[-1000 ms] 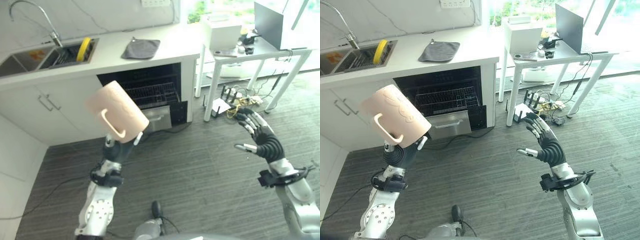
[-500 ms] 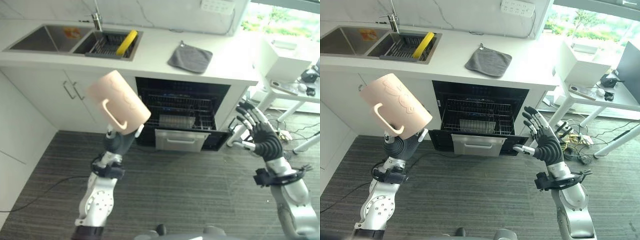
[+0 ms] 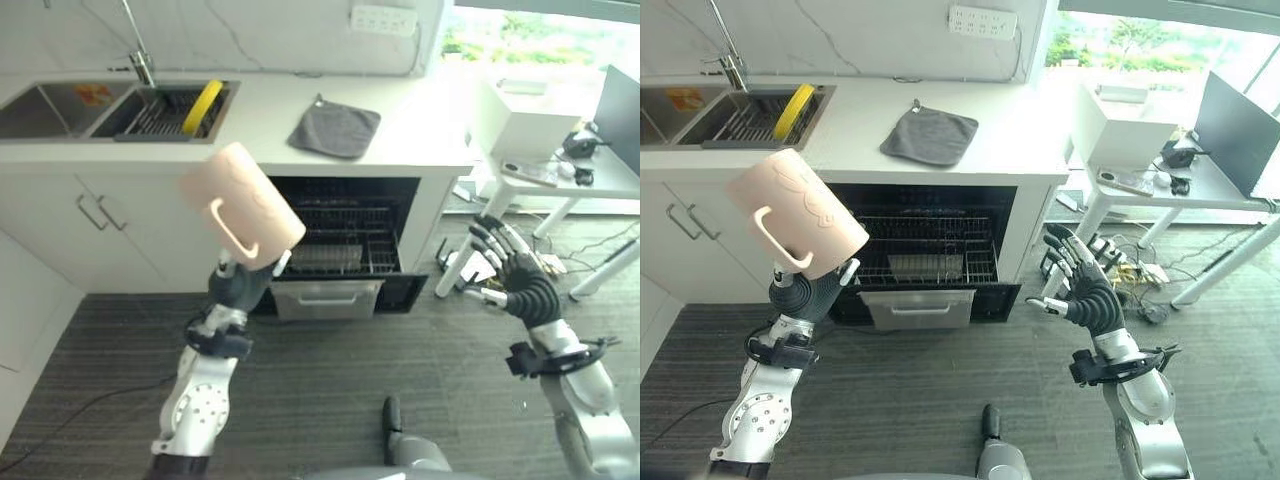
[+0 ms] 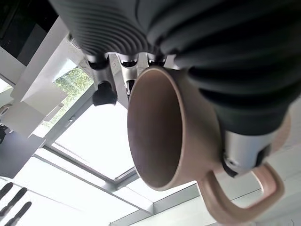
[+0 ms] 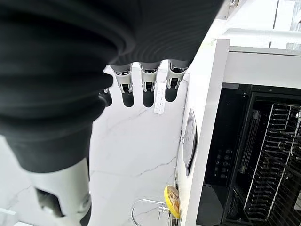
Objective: Place the dishes in the dishwasher.
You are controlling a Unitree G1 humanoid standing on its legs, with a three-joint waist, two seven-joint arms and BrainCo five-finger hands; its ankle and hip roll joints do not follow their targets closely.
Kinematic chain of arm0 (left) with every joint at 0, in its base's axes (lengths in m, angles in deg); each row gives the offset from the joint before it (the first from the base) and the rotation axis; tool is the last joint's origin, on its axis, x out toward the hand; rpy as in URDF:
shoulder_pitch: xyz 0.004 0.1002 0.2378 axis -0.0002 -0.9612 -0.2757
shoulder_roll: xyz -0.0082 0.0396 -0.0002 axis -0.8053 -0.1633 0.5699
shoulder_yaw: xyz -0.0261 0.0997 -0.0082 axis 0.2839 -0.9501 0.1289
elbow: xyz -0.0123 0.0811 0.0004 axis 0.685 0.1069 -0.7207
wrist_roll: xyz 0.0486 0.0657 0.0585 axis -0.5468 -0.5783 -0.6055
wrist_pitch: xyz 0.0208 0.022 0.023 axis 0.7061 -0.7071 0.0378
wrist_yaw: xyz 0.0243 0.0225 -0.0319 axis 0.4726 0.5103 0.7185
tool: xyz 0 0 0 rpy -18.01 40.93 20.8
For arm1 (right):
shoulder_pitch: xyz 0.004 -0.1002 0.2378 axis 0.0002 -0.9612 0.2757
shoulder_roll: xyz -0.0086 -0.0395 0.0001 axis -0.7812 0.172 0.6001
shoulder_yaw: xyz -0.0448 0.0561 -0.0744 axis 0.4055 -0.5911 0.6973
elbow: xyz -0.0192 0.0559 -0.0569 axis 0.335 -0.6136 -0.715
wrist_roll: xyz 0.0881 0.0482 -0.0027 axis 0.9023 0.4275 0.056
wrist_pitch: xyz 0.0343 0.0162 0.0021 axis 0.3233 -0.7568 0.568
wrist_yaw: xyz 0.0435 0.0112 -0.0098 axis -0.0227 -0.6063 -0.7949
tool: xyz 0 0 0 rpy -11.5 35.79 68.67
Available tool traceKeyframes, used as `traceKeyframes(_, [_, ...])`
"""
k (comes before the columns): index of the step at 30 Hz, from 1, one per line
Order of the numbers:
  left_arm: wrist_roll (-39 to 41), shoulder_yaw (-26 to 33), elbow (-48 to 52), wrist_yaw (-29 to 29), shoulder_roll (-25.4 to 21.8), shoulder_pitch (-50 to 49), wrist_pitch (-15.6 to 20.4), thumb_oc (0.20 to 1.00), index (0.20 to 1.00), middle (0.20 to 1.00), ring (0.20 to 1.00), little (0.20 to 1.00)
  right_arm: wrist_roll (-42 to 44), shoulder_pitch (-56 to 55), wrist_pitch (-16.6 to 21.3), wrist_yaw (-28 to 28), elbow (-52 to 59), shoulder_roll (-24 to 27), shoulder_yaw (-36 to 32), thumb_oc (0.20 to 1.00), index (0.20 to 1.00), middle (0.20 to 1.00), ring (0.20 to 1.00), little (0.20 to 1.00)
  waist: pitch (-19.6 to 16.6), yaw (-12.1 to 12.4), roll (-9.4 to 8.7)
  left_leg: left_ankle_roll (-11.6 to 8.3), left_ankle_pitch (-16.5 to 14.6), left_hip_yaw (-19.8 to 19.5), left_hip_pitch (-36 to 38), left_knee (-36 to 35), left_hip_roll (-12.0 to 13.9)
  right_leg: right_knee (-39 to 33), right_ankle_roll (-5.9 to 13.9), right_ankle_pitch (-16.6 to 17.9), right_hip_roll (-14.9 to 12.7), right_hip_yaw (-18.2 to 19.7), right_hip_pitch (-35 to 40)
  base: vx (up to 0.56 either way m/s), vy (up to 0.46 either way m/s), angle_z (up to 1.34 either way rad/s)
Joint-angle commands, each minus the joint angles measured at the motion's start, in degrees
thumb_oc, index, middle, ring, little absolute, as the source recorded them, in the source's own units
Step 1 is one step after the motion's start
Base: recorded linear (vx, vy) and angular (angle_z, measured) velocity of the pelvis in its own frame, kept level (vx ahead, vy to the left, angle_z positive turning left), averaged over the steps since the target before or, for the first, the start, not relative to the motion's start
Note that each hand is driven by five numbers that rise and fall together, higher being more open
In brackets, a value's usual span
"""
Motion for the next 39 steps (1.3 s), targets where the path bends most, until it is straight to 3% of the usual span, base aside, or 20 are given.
traceKeyframes(1, [0.4,1.1,4.5,-1.2,-1.8,3.1,1.5,0.200,0.200,0.200,0.200,0.200,0.2,4.0,2.1,1.5,3.2,-0.1,0.3,1.000,1.000,1.000,1.000,1.000,0.1,-1.0,-1.39,2.63,0.0,2.1,-2.1,-1.3,-3.0,2.8,3.93,-6.8,-1.1,0.2,2.3,0.21,-0.350,-0.02])
traceKeyframes(5, [1.6,1.3,5.0,-0.9,-1.4,2.8,1.0,0.200,0.200,0.200,0.200,0.200,0.4,4.8,1.4,1.2,2.6,0.3,0.5,1.000,1.000,1.000,1.000,1.000,-0.7,-1.2,-0.78,0.75,-0.5,3.1,-1.0,1.2,-1.5,1.9,2.22,-7.9,-0.3,-0.5,4.1,0.15,-0.262,-0.08])
traceKeyframes(7, [2.2,1.7,5.2,-1.9,-1.1,1.7,0.5,0.200,0.200,0.200,0.200,0.200,0.6,4.3,1.4,0.9,2.7,0.7,-0.2,1.000,1.000,1.000,1.000,1.000,-0.8,-1.2,-0.69,-0.98,0.0,3.0,-3.1,8.0,-0.2,2.1,1.01,-8.5,-0.1,-0.9,4.8,0.11,-0.221,0.06])
traceKeyframes(9, [2.5,1.8,5.4,-3.5,-0.8,0.5,0.2,0.200,0.200,0.200,0.200,0.200,0.3,3.5,1.8,0.8,2.6,0.9,-0.9,1.000,1.000,1.000,1.000,1.000,-0.3,-1.0,-0.90,-2.64,3.6,2.8,-8.3,18.9,1.4,2.1,-0.56,-9.2,-0.2,-1.0,5.9,0.08,-0.178,0.19])
traceKeyframes(11, [2.5,1.6,5.2,-4.6,-0.2,-0.1,0.9,0.200,0.200,0.200,0.200,0.200,-0.2,3.8,2.1,0.8,2.2,1.2,-1.0,1.000,1.000,1.000,1.000,1.000,0.6,-0.8,-1.00,-2.61,3.6,3.1,-12.7,24.3,1.9,2.5,-1.32,-10.3,-0.6,-0.5,6.8,0.08,-0.043,0.10])
traceKeyframes(12, [2.7,1.5,5.0,-4.9,0.0,0.0,1.1,0.200,0.200,0.200,0.200,0.200,-0.5,4.1,2.2,1.0,1.8,1.3,-1.1,1.000,1.000,1.000,1.000,1.000,1.0,-0.8,-0.90,-2.34,3.5,4.0,-13.5,23.1,2.6,2.8,-1.19,-10.8,-0.8,-0.3,7.2,0.14,0.166,0.09])
traceKeyframes(14, [4.0,1.7,4.8,-5.5,-0.3,0.1,1.1,0.200,0.200,0.200,0.200,0.200,-0.6,4.8,2.0,1.1,1.3,1.8,-1.7,1.000,1.000,1.000,1.000,1.000,1.2,-1.4,0.15,-2.68,4.6,6.6,-11.6,13.9,5.2,3.1,-0.30,-12.0,-1.0,-0.3,7.8,0.15,0.251,0.05])
traceKeyframes(16, [5.4,2.1,4.7,-6.3,-0.4,-0.3,1.4,0.200,0.200,0.200,0.200,0.200,-0.5,4.0,2.5,0.1,1.8,2.2,-2.6,1.000,1.000,1.000,1.000,1.000,1.4,-1.3,1.32,-4.34,9.0,6.1,-10.2,3.3,7.3,2.7,0.75,-13.1,-1.2,0.0,9.3,0.20,0.354,0.12])
traceKeyframes(18, [5.9,2.1,4.7,-6.9,-0.1,-1.0,1.7,0.200,0.200,0.200,0.200,0.200,-0.6,3.2,2.7,-0.2,2.1,2.5,-3.3,1.000,1.000,1.000,1.000,1.000,1.5,-0.7,1.67,-5.26,10.9,3.7,-10.3,-0.6,8.5,2.2,1.21,-13.9,-1.6,0.8,10.8,0.21,0.339,0.12])
traceKeyframes(21, [6.0,2.2,3.9,-7.9,0.6,-1.1,1.6,0.200,0.200,0.200,0.200,0.200,0.1,3.4,2.3,-0.2,1.9,3.6,-4.2,1.000,1.000,1.000,1.000,1.000,1.2,-0.4,1.52,-5.79,11.2,4.4,-10.5,-1.1,9.5,1.3,2.18,-14.2,-3.4,0.0,12.4,0.18,0.422,-0.34])
traceKeyframes(22, [6.1,2.4,3.6,-7.6,0.8,-0.4,1.0,0.200,0.200,0.200,0.200,0.200,-0.2,3.3,1.7,-0.4,2.2,3.4,-5.1,1.000,1.000,1.000,1.000,1.000,0.7,-0.5,1.36,-5.96,10.6,6.2,-9.7,-1.2,9.4,1.6,3.88,-13.5,-6.0,-2.0,12.3,0.19,0.667,-0.25])
traceKeyframes(25, [7.0,2.4,3.3,-6.4,0.4,1.2,-0.3,0.200,0.200,0.200,0.200,0.200,0.6,2.5,1.5,-0.9,2.7,2.3,-6.2,1.000,1.000,1.000,1.000,1.000,0.6,-0.8,0.73,-4.83,9.6,6.5,-9.2,-1.3,7.4,3.4,6.32,-12.8,-8.8,-2.3,11.3,0.10,0.457,0.00])
traceKeyframes(27, [4.6,1.5,3.1,-5.8,0.4,3.5,-1.7,0.200,0.200,0.200,0.200,0.200,-0.9,1.8,1.8,-0.1,3.2,0.2,-5.8,1.000,1.000,1.000,1.000,1.000,0.7,-0.2,-0.66,-2.06,7.5,5.0,-9.5,-1.3,3.4,9.4,7.43,-10.4,-12.5,-2.2,8.6,0.13,0.588,0.18])
traceKeyframes(28, [4.2,1.5,3.1,-5.6,0.4,3.7,-1.8,0.200,0.200,0.200,0.200,0.200,-0.9,1.9,1.5,0.3,3.3,0.0,-5.6,1.000,1.000,1.000,1.000,1.000,0.6,0.0,-0.87,-1.52,7.0,5.0,-9.4,-1.3,2.8,10.5,7.41,-9.9,-12.9,-2.4,8.3,0.15,0.539,0.32])
traceKeyframes(31, [2.2,1.7,3.5,-5.0,-0.2,3.6,-1.1,0.200,0.200,0.200,0.200,0.200,-0.9,2.4,0.4,-0.2,3.2,-1.2,-3.7,1.000,1.000,1.000,1.000,1.000,0.6,1.3,-1.48,0.17,5.8,5.5,-8.9,-1.3,1.7,14.8,7.28,-9.0,-12.3,-3.3,6.8,0.11,0.221,0.00])
traceKeyframes(34, [-0.4,1.3,3.7,-2.9,-1.9,4.5,0.5,0.200,0.200,0.200,0.200,0.200,-0.3,3.2,-0.2,-0.1,2.9,-1.2,-2.4,1.000,1.000,1.000,1.000,1.000,0.9,1.4,-1.92,0.09,5.6,6.4,-8.8,-1.3,1.8,11.2,7.18,-9.0,-10.3,-4.0,6.3,0.04,-0.020,-0.10])
traceKeyframes(36, [-5.9,0.5,2.8,0.1,-3.8,6.7,2.8,0.200,0.200,0.200,0.200,0.200,0.3,5.0,-1.4,-0.1,2.6,-0.5,-1.3,1.000,1.000,1.000,1.000,1.000,1.7,1.1,-2.35,-0.07,5.3,6.7,-9.0,-1.3,1.6,7.1,7.17,-7.6,-9.0,-3.4,5.5,0.03,-0.179,-0.04])
traceKeyframes(39, [-13.2,0.0,1.2,3.8,-4.5,7.2,5.7,0.200,0.200,0.200,0.200,0.200,1.8,6.3,-4.2,0.2,1.6,1.0,-0.6,1.000,1.000,1.000,1.000,1.000,1.4,1.7,-2.59,0.06,5.7,6.3,-8.9,-1.3,2.1,4.2,6.67,-8.8,-7.1,-2.9,7.2,0.03,-0.200,0.09])
